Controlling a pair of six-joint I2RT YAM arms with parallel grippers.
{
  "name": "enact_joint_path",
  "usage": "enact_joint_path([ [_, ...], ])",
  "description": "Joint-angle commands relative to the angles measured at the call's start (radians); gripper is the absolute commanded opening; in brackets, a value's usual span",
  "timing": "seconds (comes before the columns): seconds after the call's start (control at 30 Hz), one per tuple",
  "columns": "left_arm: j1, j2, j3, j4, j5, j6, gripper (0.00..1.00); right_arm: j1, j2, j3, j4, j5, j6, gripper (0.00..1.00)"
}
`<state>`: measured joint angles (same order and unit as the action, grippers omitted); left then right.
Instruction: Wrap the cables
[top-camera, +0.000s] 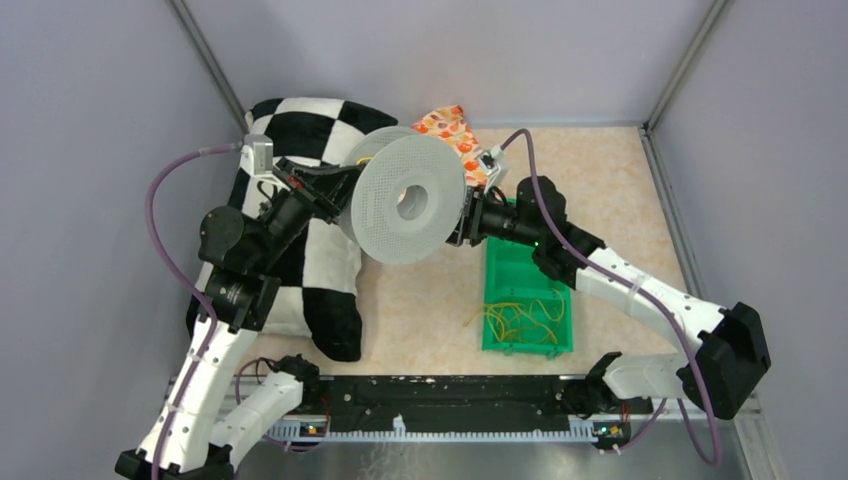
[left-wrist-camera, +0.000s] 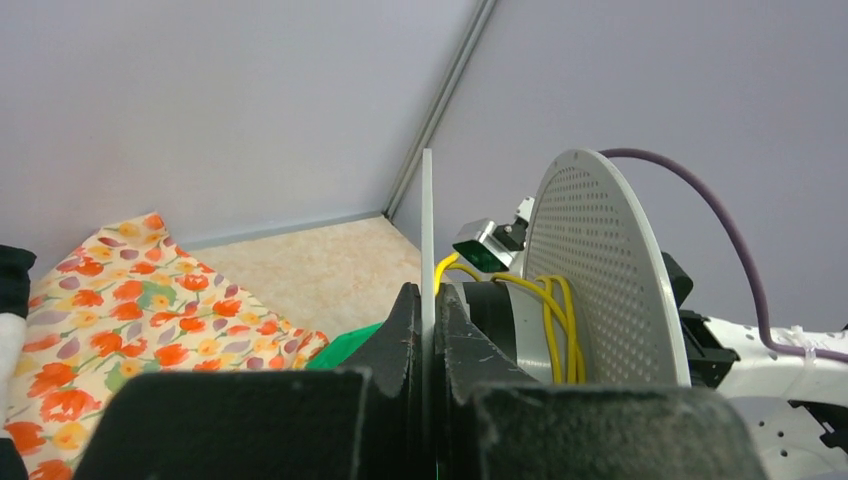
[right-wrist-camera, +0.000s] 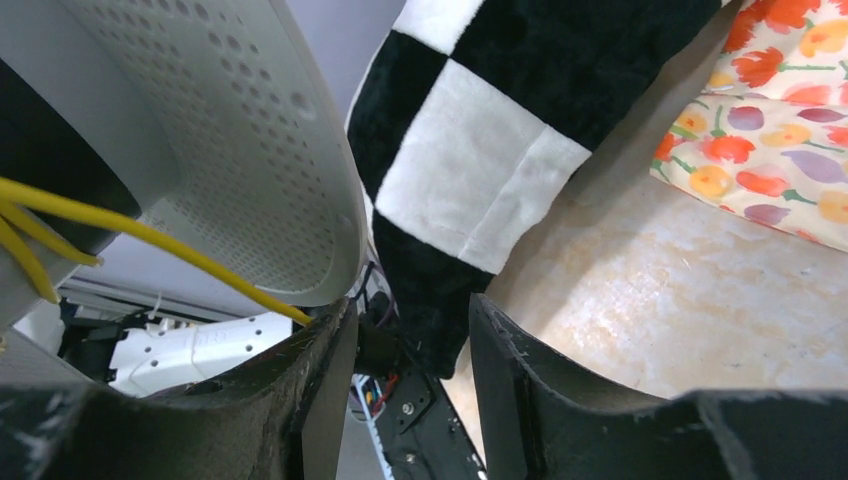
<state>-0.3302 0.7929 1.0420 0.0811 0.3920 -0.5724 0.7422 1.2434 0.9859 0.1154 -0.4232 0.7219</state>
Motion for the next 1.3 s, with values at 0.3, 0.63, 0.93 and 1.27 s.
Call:
enact_joint_path([
  [0.3, -0.001, -0.045, -0.054, 0.033, -0.434, -0.073, 0.00, 0.029, -0.104, -0.011, 0.130, -0.015, 0.019, 0.50],
  [0.63, -0.001, -0.041, -0.040, -0.030, -0.527, -0.082, 0.00, 0.028, -0.160, -0.015, -0.013, 0.091, -0.053, 0.52],
  [0.93, -0.001, -0.024, -0.011, -0.069, -0.572, -0.078, 0.00, -0.046, -0.190, 0.055, -0.376, 0.335, -0.110, 0.57],
  [1.27, -0.001, 0.151, 0.195, -0.399, -0.552, -0.076, 0.00, -0.130, -0.173, 0.141, -0.745, 0.708, -0.246, 0.63],
])
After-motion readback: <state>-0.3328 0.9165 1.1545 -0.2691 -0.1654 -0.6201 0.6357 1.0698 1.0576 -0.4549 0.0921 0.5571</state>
